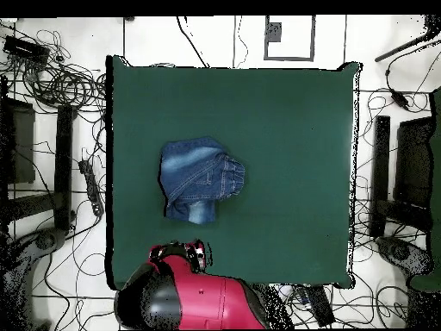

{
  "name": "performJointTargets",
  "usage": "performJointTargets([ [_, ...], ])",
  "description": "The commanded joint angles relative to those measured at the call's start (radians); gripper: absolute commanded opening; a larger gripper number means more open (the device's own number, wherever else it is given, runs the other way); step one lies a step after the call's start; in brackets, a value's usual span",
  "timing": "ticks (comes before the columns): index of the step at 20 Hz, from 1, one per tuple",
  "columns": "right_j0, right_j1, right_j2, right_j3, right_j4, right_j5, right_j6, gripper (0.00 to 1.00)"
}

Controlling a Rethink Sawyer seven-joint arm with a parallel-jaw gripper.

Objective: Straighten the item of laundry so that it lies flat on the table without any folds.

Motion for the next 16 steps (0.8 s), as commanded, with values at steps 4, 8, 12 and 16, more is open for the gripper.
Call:
performJointTargets([
  [4,0.025,0.091,0.019,0.018,0.018,-0.062,0.229,1.00],
  [8,0.021,0.104,0.023,0.022,0.021,-0.081,0.230,1.00],
  [12,0.023,0.124,0.025,0.019,0.021,-0.100,0.233,1.00],
  [16,0.024,0.128,0.024,0.026,0.022,-0.111,0.233,1.00],
])
